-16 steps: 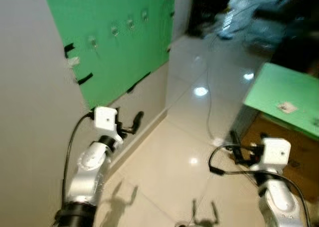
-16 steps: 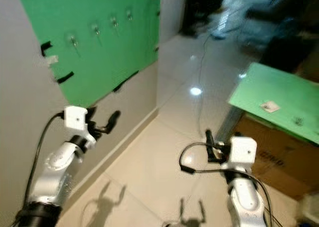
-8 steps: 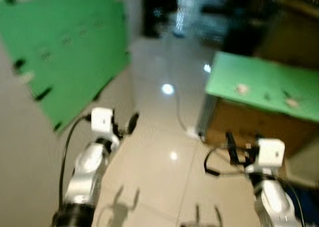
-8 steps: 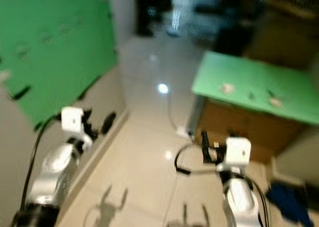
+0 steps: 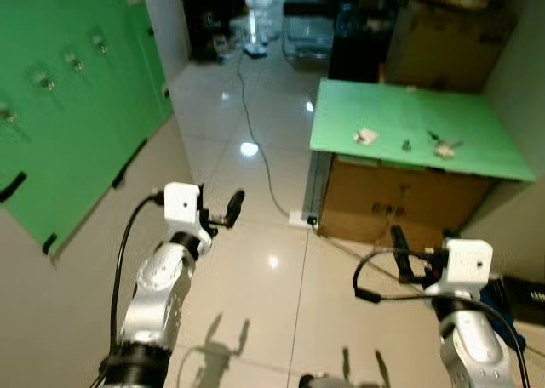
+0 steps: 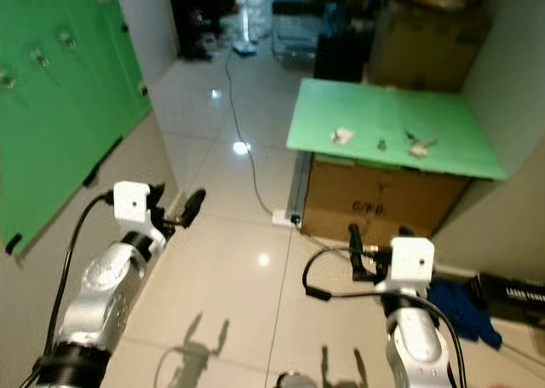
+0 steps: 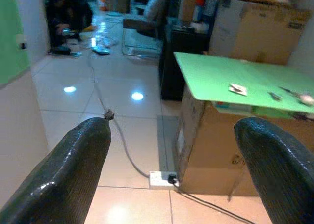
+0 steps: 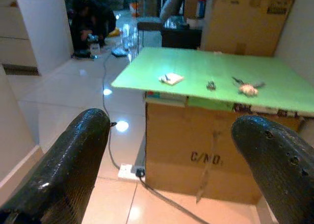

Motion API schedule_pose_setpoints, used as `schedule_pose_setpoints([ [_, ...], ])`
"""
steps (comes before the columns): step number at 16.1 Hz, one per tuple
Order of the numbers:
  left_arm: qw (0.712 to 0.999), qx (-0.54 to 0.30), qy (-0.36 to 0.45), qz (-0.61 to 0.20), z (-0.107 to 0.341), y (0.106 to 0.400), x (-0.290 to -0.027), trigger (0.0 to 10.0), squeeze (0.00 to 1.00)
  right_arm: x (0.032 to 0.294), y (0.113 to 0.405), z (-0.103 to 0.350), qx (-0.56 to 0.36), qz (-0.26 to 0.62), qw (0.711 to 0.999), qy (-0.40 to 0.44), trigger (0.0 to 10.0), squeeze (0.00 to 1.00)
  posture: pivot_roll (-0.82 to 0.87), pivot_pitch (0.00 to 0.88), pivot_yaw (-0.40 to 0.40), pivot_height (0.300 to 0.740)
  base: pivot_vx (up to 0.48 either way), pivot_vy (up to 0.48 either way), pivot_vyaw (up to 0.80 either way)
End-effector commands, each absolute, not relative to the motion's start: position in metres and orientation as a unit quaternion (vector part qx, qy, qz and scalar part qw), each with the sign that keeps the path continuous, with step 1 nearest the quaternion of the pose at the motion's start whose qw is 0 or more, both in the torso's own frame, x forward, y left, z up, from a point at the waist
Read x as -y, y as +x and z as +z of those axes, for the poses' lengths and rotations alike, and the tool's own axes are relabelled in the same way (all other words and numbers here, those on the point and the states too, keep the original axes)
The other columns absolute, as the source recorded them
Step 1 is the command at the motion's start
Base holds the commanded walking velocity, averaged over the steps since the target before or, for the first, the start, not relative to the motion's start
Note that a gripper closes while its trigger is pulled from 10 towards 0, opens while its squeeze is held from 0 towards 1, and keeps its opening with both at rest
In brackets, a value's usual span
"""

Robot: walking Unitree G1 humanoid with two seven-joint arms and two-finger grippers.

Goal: Hang keys on a hook

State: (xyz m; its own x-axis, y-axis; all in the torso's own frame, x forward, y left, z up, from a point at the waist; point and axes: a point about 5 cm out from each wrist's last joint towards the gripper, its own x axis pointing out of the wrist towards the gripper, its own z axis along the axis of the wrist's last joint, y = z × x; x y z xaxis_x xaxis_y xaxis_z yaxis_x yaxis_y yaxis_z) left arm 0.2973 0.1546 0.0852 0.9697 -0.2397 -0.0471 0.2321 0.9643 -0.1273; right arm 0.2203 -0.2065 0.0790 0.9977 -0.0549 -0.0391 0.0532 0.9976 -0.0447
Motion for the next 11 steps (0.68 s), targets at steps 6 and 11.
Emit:
schedule_pose_setpoints([
  [6,0.993,-0.037,-0.089,-0.066,0.083,0.302,-0.163,10.0,0.0,0.231,0.22,0.078,-0.028,-0.114,0.993,0.012,10.0,0.0,-0.18,0.0,0.049,0.732,0.0,0.0,0.0],
  [11,0.994,-0.03,-0.052,-0.092,0.087,0.304,-0.156,10.0,0.0,0.212,0.221,0.076,-0.033,-0.069,0.997,-0.009,10.0,0.0,-0.18,0.0,0.053,0.732,0.0,-0.378,0.0],
])
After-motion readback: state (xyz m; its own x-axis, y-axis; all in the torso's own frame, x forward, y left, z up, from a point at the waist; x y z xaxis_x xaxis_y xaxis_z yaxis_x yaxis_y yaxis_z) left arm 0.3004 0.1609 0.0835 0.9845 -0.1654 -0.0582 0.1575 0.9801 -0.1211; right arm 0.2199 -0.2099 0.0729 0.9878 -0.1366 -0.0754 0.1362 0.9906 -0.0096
